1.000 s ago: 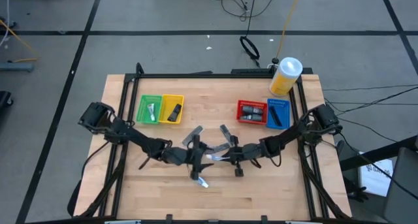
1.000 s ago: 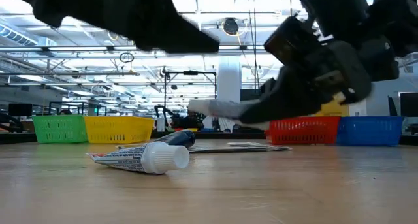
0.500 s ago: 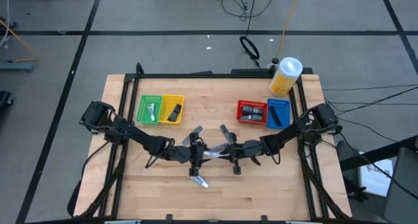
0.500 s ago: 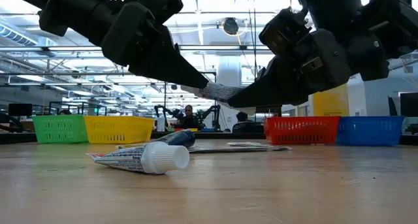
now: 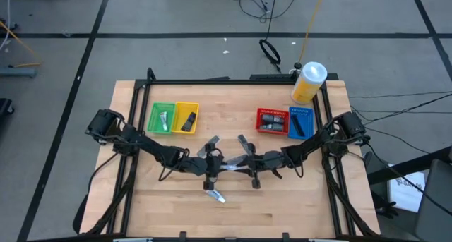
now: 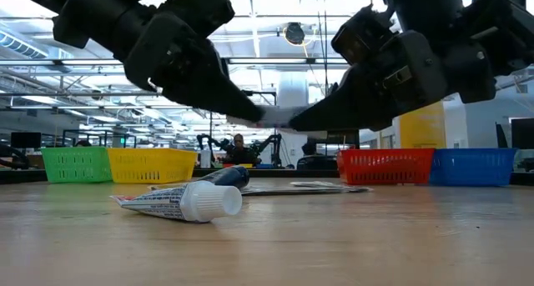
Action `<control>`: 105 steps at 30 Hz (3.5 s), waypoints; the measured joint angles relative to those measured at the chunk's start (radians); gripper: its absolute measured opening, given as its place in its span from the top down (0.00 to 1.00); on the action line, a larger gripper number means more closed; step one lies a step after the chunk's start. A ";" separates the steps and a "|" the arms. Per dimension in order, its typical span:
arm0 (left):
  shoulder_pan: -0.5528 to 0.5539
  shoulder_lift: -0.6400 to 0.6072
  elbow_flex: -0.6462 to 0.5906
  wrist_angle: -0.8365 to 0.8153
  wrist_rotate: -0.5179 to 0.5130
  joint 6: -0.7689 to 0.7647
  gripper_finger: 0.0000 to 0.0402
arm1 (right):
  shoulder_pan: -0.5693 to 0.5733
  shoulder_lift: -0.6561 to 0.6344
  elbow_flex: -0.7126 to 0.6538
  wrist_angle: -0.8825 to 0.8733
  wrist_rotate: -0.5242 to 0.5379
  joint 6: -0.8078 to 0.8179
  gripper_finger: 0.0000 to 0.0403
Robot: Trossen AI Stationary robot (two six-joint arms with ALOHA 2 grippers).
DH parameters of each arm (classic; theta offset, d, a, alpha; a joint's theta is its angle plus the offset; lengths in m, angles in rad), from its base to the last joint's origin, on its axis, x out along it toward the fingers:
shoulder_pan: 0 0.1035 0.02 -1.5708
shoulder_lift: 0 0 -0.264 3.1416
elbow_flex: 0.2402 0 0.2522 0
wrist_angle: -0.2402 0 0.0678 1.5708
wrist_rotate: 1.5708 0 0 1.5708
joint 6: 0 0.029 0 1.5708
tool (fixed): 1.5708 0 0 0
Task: Pick & Place Travel size toiletries
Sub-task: Put the toothpaste into the green bin, then put the comb into the blue bin
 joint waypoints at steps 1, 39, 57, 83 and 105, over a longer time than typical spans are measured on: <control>-0.003 -0.007 0.000 -0.029 0.000 -0.007 0.85 | 0.000 0.000 0.000 0.001 0.002 0.005 0.79; 0.593 -0.582 -0.137 -1.414 -0.248 -1.077 0.82 | 0.005 -0.001 0.001 -0.084 -0.001 0.003 0.47; 0.616 -0.468 -0.164 -1.338 -0.169 -0.989 0.66 | 0.008 -0.001 0.001 -0.084 -0.002 0.003 0.47; 0.300 -0.442 -0.110 -0.238 0.052 -0.434 0.54 | -0.007 -0.069 0.002 -0.337 0.028 -0.129 0.47; 0.309 0.272 0.112 0.062 0.314 -0.408 0.97 | -0.090 -0.051 0.001 -0.379 0.061 -0.368 0.30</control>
